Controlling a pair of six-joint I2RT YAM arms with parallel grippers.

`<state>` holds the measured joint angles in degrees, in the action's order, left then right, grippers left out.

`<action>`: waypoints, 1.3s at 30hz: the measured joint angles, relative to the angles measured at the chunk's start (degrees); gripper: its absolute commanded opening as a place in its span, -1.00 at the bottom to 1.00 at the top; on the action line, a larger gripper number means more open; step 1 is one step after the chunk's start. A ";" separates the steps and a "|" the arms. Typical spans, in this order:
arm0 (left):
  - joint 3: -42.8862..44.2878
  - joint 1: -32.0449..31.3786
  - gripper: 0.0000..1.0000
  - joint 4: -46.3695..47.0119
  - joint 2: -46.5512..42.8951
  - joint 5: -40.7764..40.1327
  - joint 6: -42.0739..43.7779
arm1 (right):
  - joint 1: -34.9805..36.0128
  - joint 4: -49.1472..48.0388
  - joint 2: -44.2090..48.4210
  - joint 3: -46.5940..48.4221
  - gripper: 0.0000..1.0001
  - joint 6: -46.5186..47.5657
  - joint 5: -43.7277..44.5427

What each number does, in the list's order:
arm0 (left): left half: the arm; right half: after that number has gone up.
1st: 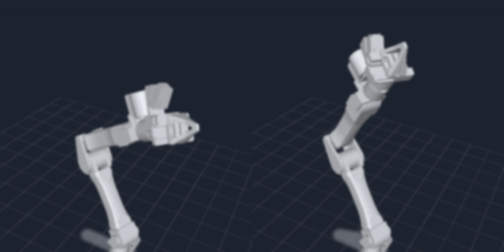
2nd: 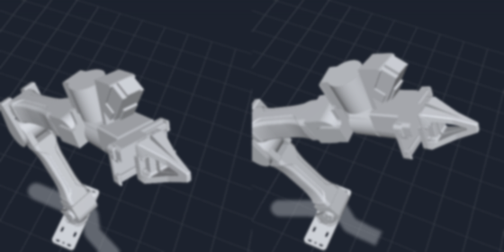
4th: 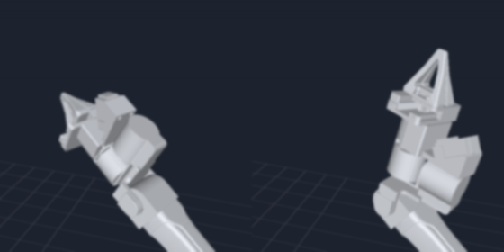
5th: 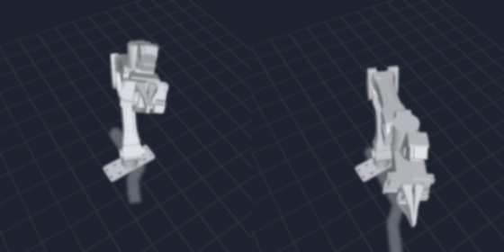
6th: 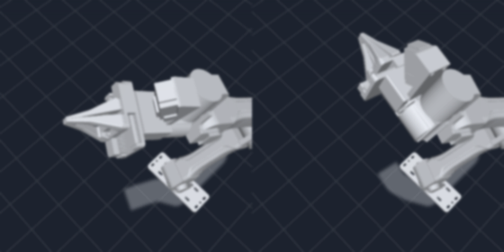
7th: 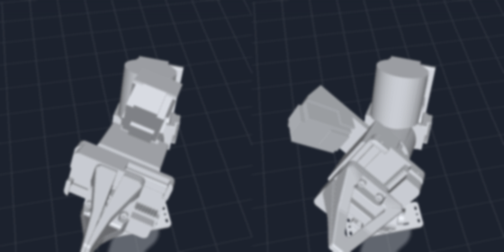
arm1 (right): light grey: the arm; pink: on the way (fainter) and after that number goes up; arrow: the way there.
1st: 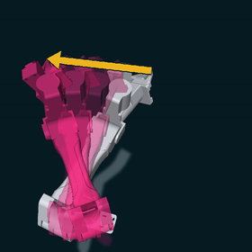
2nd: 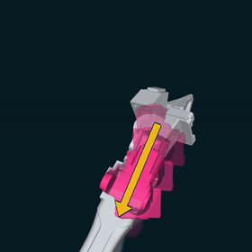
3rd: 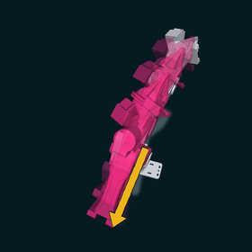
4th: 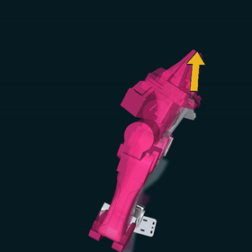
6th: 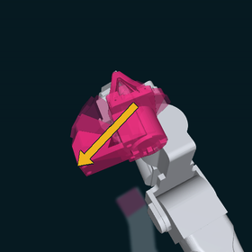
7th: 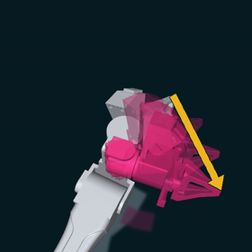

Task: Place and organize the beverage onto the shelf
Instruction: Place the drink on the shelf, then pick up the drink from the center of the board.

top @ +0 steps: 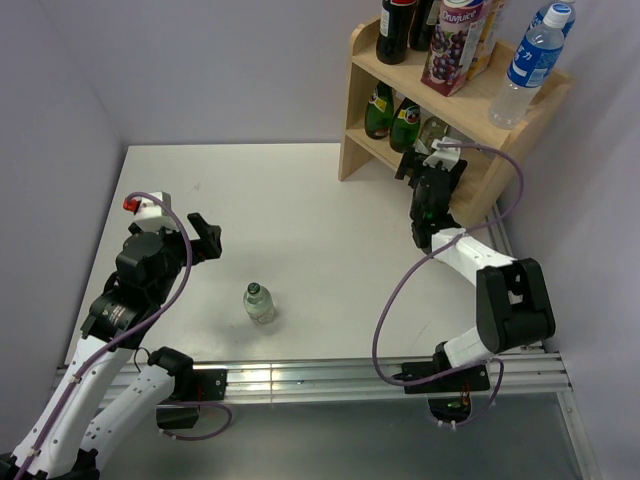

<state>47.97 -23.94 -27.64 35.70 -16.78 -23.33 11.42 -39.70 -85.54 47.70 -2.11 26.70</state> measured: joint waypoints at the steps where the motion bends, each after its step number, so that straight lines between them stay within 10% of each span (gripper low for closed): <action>1: 0.00 0.00 0.99 0.02 0.00 0.00 0.00 | 0.02 0.20 0.66 -0.59 1.00 -0.15 -0.37; 27: 8.41 1.27 0.99 -11.78 10.80 -0.55 -7.87 | 14.01 27.58 24.94 -3.98 0.99 -10.21 -2.73; 39: 10.01 -5.53 0.99 -18.86 16.00 4.81 -8.31 | 18.10 38.18 36.41 -4.09 0.95 -12.00 -22.40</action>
<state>57.98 -29.47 -46.50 51.70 -11.97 -31.64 29.52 -1.52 -49.12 43.62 -14.11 4.29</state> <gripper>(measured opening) 0.995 0.980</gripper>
